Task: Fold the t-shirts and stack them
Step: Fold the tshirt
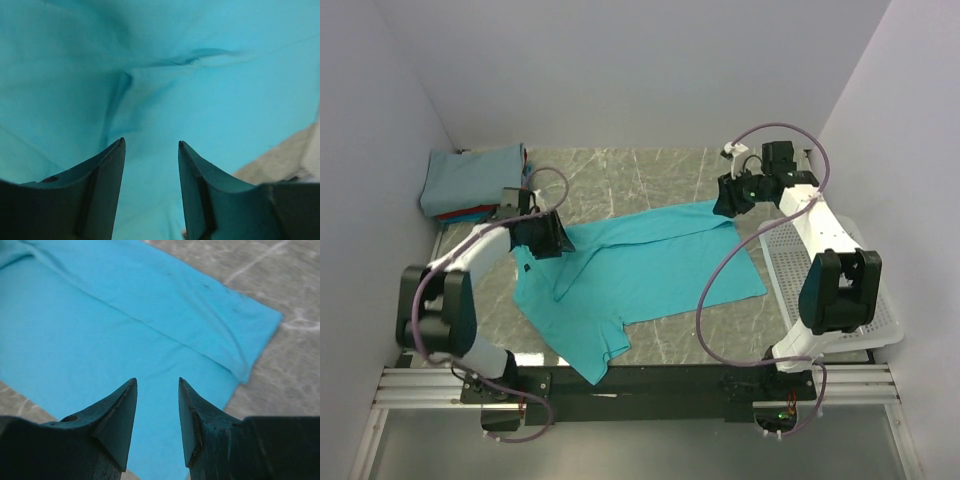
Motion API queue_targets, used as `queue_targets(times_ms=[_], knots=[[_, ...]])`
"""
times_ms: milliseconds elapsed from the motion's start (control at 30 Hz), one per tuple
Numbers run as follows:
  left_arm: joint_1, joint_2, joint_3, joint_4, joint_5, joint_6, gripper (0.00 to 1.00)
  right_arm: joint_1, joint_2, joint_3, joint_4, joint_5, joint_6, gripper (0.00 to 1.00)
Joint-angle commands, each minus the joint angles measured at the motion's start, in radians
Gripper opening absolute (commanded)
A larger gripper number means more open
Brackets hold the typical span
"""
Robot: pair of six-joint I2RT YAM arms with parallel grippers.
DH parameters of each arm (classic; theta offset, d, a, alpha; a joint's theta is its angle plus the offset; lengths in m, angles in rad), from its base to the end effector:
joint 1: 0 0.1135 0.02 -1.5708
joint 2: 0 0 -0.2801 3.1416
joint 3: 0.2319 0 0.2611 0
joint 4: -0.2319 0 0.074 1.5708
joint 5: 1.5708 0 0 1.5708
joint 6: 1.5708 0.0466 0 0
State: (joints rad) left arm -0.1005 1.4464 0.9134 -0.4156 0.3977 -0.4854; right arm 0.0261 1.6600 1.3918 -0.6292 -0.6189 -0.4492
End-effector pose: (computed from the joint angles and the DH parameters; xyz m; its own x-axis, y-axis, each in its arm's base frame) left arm 0.2994 -0.0483 0.2190 -0.8631 -0.3453 -0.3687 -0.0967 0.8293 -0.5503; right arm 0.3749 0.0368 0.2955 -0.5376 -0.3678 -0.7587 -0.6843 0.7161 0.1377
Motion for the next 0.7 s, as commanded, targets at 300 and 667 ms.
queue_targets(times_ms=[300, 667], knots=[[-0.088, 0.295, 0.192, -0.061, -0.118, 0.202, 0.5, 0.024, -0.147, -0.097, -0.004, -0.133, 0.078, 0.46], [-0.131, 0.359, 0.246, -0.104, -0.181, 0.223, 0.46, 0.02, -0.144, -0.111, -0.006, -0.136, 0.067, 0.46]])
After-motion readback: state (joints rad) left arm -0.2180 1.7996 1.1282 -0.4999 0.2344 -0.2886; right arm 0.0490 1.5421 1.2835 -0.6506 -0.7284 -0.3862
